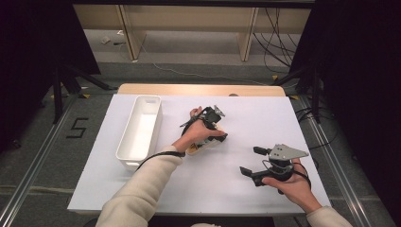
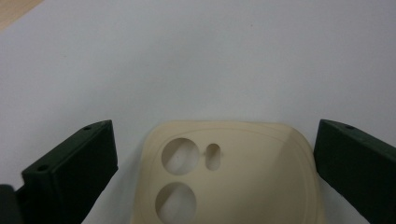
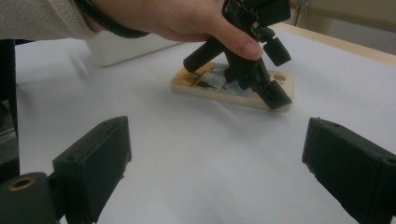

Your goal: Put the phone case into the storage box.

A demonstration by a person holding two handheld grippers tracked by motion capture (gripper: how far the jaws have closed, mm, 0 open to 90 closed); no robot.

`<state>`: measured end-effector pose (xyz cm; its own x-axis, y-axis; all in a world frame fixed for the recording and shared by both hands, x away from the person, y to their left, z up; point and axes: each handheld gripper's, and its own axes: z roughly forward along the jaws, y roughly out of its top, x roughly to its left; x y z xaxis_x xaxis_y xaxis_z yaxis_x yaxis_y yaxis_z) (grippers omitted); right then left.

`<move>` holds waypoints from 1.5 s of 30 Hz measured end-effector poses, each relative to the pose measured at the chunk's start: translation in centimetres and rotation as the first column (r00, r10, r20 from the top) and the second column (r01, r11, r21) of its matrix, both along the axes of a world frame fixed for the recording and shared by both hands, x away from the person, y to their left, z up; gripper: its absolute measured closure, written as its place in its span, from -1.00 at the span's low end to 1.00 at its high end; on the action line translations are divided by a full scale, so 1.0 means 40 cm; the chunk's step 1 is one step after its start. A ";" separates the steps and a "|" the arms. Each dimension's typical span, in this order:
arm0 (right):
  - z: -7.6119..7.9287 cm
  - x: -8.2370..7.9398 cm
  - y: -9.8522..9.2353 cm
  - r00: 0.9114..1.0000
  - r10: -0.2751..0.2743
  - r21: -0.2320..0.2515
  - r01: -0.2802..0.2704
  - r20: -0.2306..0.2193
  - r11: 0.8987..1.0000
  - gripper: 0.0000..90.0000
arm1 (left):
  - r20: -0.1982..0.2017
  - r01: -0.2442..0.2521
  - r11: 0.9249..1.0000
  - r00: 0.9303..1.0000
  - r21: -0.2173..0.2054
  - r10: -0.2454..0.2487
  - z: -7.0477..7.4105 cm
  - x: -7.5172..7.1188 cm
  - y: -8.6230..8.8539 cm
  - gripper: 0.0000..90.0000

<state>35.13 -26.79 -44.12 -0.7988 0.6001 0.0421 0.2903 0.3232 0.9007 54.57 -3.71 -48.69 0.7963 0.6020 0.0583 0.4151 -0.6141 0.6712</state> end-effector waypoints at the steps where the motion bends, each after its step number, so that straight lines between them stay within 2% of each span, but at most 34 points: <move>1: 0.000 0.000 0.000 1.000 0.000 0.000 0.000 0.000 1.000 -0.80 | -0.002 0.002 1.000 1.000 0.002 -0.002 -0.001 0.000 0.000 -1.00; 6: -0.001 0.000 0.000 1.000 0.001 -0.002 -0.001 -0.001 1.000 -0.80 | -0.013 0.004 1.000 1.000 0.013 -0.004 -0.006 0.001 -0.002 -1.00; 17: -0.002 0.000 0.000 1.000 0.004 -0.005 -0.004 -0.002 1.000 -0.80 | -0.025 -0.005 1.000 1.000 0.005 0.005 -0.009 0.003 -0.002 -1.00; 27: -0.004 0.001 0.001 1.000 0.007 -0.008 -0.007 -0.008 1.000 -0.80 | -0.039 0.013 1.000 0.999 0.021 -0.012 -0.007 0.010 -0.003 -1.00; 45: -0.007 0.002 0.003 1.000 0.015 -0.014 -0.015 -0.013 1.000 -0.79 | -0.095 0.007 1.000 0.995 -0.003 -0.007 -0.010 0.023 0.004 -1.00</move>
